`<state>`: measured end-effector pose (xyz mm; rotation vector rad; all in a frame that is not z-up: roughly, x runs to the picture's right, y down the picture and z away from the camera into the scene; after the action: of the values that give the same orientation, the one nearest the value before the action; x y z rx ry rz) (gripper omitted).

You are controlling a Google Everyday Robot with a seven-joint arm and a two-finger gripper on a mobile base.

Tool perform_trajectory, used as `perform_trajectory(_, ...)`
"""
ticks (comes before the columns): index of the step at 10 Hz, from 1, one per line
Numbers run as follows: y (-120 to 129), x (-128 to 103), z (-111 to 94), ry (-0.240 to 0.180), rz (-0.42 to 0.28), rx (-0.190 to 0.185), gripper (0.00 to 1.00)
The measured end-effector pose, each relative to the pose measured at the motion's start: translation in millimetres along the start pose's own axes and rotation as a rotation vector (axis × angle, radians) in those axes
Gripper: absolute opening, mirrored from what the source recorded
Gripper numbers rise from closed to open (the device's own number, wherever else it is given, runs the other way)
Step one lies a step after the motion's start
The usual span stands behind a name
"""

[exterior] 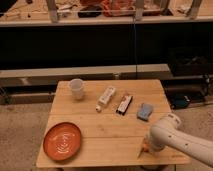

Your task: Place the pepper in the ceramic bowl

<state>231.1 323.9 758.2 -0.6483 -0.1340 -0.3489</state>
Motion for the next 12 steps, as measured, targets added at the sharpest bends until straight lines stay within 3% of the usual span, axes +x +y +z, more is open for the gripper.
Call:
perform_trajectory(3, -2.9, -9.1, -22.5, 0.021, -0.03, 0.008, 0.02)
perform_trajectory(6, -8.7, -32.4, -30.0, 0.032, -0.066, 0.013, 0.02)
perform_trajectory(8, -7.9, -33.5, -42.3, 0.046, -0.077, 0.017, 0.02)
perform_trajectory(12, -16.7, -60.0, -47.3, 0.056, -0.113, 0.022, 0.02)
